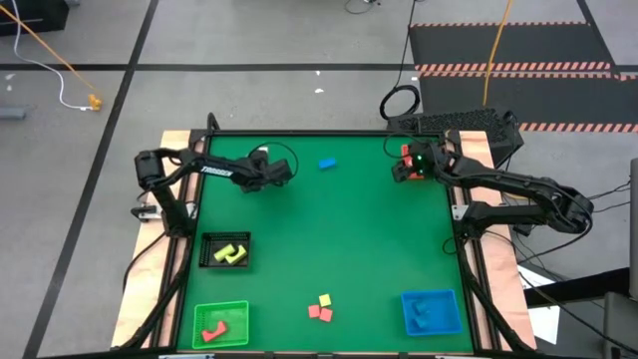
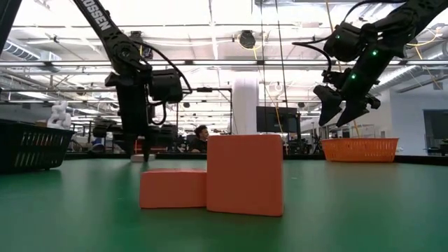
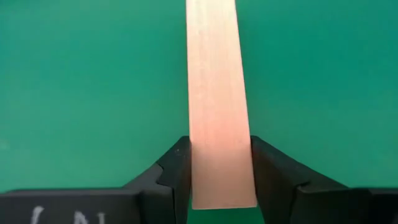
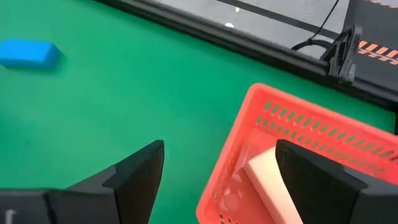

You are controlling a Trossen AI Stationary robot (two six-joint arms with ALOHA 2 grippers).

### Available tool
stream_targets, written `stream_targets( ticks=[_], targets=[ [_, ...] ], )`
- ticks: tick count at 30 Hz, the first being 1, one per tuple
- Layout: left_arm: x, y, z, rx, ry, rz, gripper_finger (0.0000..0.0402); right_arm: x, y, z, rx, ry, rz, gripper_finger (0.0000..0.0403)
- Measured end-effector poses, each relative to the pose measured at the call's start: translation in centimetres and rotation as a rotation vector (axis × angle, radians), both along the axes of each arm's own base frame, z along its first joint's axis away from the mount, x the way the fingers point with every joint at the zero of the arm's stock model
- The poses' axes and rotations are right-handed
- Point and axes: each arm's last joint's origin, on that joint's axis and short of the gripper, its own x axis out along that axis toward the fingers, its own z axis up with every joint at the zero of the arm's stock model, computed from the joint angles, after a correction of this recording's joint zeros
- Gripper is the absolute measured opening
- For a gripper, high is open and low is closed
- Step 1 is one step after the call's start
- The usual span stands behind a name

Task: Sort & place blocks by color
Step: Put the white wooden block into the orange basket

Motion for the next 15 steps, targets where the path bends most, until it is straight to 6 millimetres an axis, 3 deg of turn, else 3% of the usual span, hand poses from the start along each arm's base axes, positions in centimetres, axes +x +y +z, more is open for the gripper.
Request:
stream_targets(
  ticks=[8, 15],
  targets=[
    [1.3, -3.5, 0.6, -0.011, 0.003, -0.19, 0.013, -0.2, 0.5, -1.2, 0.081, -0.027, 0.072, 0.0297],
    [3.1, -8.5, 3.3, 0.073, -0.11, -0.469, 0.013, 2.0, 1.4, 0.0, 0.072, -0.249, 0.23, 0.0297]
  ],
)
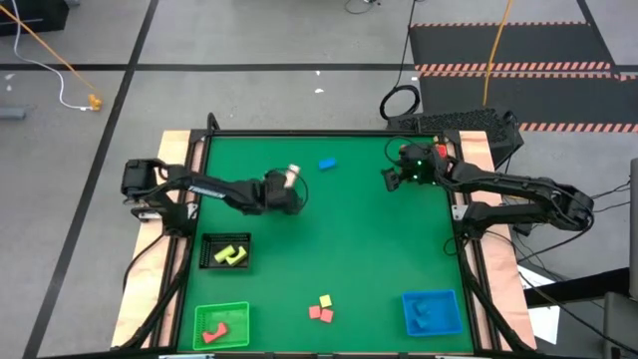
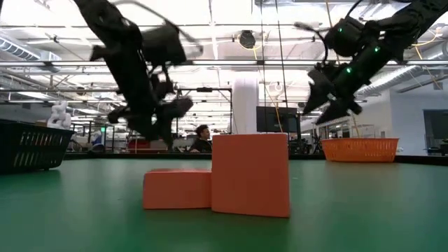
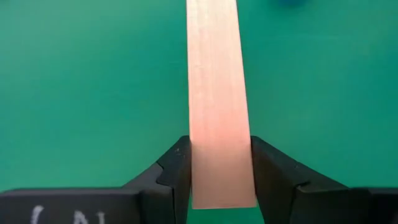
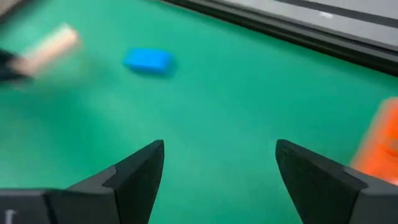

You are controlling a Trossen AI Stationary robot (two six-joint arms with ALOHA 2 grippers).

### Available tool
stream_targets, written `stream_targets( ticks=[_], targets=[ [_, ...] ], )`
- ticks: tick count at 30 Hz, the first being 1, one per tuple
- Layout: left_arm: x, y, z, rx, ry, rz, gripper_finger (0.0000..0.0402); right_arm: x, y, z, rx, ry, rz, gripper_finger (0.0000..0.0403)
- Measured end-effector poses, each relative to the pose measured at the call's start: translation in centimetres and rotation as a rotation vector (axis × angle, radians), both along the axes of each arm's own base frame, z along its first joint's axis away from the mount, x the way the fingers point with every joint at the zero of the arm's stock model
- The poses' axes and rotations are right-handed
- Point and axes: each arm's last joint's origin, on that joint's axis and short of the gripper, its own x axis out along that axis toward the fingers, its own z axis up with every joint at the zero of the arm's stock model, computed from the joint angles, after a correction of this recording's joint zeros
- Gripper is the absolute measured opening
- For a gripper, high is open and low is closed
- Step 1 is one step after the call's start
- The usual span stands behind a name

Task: Sort & place blocks by color
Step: Put the white wooden block into the orange basket

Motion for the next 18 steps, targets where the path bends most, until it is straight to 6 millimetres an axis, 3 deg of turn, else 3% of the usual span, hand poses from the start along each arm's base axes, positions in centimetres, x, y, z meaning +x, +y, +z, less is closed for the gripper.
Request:
stream_targets(
  ticks=[7, 10, 18],
  targets=[
    [2.3, -6.0, 2.3, 0.187, -0.156, -0.404, 0.013, 2.7, 3.4, 1.3, 0.022, -0.255, 0.19, 0.0297],
    [2.8, -7.9, 3.2, 0.271, -0.228, -0.476, 0.013, 3.5, 5.4, 1.3, 0.059, -0.37, 0.259, 0.0297],
    [3.3, -10.0, 4.6, 0.385, -0.299, -0.545, 0.013, 4.5, 10.9, 0.7, 0.171, -0.707, 0.309, 0.0297]
  ],
)
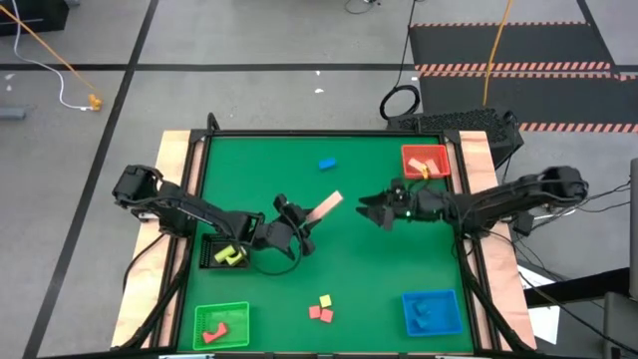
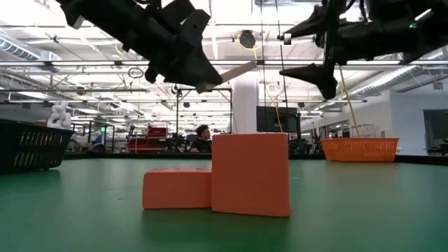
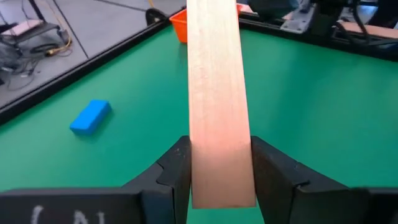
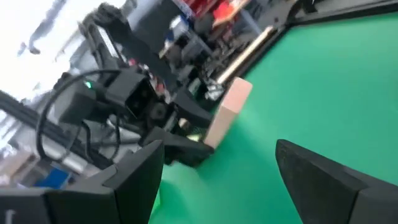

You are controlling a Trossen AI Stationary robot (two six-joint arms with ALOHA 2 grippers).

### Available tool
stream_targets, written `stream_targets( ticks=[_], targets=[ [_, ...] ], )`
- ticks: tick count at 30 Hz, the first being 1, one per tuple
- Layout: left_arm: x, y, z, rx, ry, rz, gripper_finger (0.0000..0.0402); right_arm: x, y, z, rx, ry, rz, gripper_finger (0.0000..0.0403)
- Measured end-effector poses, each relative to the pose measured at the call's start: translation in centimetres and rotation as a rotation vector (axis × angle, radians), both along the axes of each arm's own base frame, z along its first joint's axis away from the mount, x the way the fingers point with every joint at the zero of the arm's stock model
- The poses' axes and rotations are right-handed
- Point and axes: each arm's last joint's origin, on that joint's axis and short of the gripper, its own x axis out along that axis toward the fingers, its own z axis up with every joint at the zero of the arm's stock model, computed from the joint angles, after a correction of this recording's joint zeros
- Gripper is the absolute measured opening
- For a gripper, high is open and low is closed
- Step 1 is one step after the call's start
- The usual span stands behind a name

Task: Sort & place blocks by color
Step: Put the white wooden block into the orange basket

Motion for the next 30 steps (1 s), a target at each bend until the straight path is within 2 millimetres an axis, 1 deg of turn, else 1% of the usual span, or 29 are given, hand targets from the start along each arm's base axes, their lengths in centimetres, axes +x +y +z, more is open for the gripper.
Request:
stream_targets(
  ticks=[3, 7, 14, 21, 24, 26, 30],
  targets=[
    [0.0, 0.0, 0.1, 0.028, 0.002, 0.002, 0.013, 0.6, 1.3, -0.7, 0.008, -0.004, -0.058, 0.0297],
    [0.0, 0.1, 0.1, 0.069, 0.024, -0.011, 0.013, 2.0, 2.1, -0.7, 0.013, -0.03, -0.092, 0.0297],
    [0.0, 0.1, 0.1, 0.131, 0.064, -0.04, 0.013, 5.3, 2.4, -0.7, -0.001, -0.016, -0.103, 0.0297],
    [0.0, 0.0, 0.1, 0.169, 0.087, -0.062, 0.013, 7.4, 2.1, -1.0, -0.037, 0.009, -0.119, 0.0295],
    [-0.1, -0.4, 0.1, 0.237, 0.126, -0.108, 0.013, 7.8, 2.1, -1.4, -0.046, 0.028, -0.117, 0.0281],
    [-0.1, -0.6, 0.1, 0.269, 0.144, -0.132, 0.013, 7.9, 2.2, -1.6, -0.047, 0.031, -0.116, 0.0265],
    [-0.1, -0.6, 0.1, 0.303, 0.162, -0.148, 0.013, 7.9, 2.2, -1.6, -0.055, 0.033, -0.115, 0.0211]
  ],
)
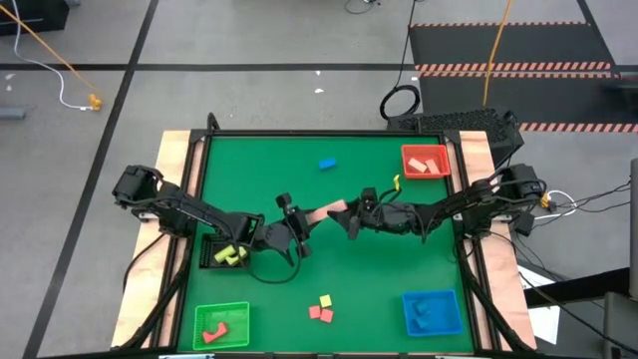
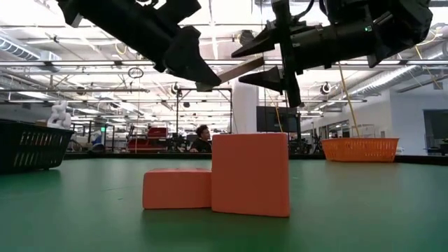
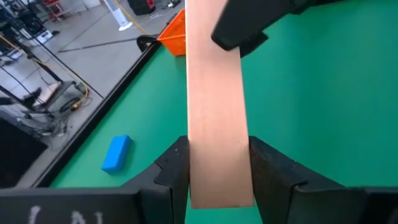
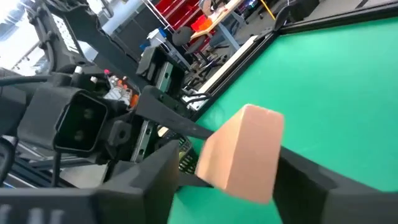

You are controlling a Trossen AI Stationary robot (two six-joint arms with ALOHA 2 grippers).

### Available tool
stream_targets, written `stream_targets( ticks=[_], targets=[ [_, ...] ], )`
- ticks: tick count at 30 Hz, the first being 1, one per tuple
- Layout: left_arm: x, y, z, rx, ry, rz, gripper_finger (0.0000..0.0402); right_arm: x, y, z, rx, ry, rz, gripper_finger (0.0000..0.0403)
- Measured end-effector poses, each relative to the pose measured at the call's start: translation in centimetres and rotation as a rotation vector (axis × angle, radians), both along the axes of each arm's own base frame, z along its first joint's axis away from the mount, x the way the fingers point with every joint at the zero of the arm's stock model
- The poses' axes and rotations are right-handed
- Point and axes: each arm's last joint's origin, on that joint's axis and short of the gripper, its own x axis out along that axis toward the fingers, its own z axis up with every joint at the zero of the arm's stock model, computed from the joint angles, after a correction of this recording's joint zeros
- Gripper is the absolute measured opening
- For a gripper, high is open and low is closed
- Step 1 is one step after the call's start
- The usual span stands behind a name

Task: Sort & place blocks by color
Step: Put the white wooden block into the orange basket

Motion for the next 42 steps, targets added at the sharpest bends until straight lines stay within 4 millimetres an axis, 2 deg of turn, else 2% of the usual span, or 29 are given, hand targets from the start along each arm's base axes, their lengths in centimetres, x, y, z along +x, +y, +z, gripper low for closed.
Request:
stream_targets(
  ticks=[7, 10, 15, 20, 25, 31, 42],
  targets=[
    [0.0, 0.0, 0.0, 0.009, -0.001, 0.007, 0.0131, 0.0, 0.0, 0.1, -0.065, 0.007, 0.004, 0.0071],
    [0.0, 0.1, 0.1, 0.005, -0.01, 0.005, 0.0169, 0.1, 0.0, 0.2, -0.099, 0.01, 0.011, 0.0042],
    [0.1, -0.1, 0.3, -0.022, -0.042, -0.001, 0.0244, 0.0, 0.0, 0.1, -0.139, 0.033, 0.031, 0.0041],
    [0.3, -0.1, 0.6, -0.03, -0.076, 0.003, 0.0266, 0.0, -0.9, 0.1, -0.17, 0.062, 0.022, 0.0041],
    [0.3, -0.1, 0.6, -0.072, -0.101, 0.022, 0.0254, -0.6, -2.8, 0.1, -0.197, 0.153, -0.033, 0.0041],
    [0.3, -0.1, 0.6, -0.112, -0.121, 0.04, 0.023, -2.5, -5.5, 1.3, -0.236, 0.302, -0.109, 0.0041],
    [0.4, 0.5, 0.6, -0.111, -0.124, 0.057, 0.0194, -9.1, -9.8, 4.5, -0.247, 0.524, -0.29, 0.0041]
  ],
)
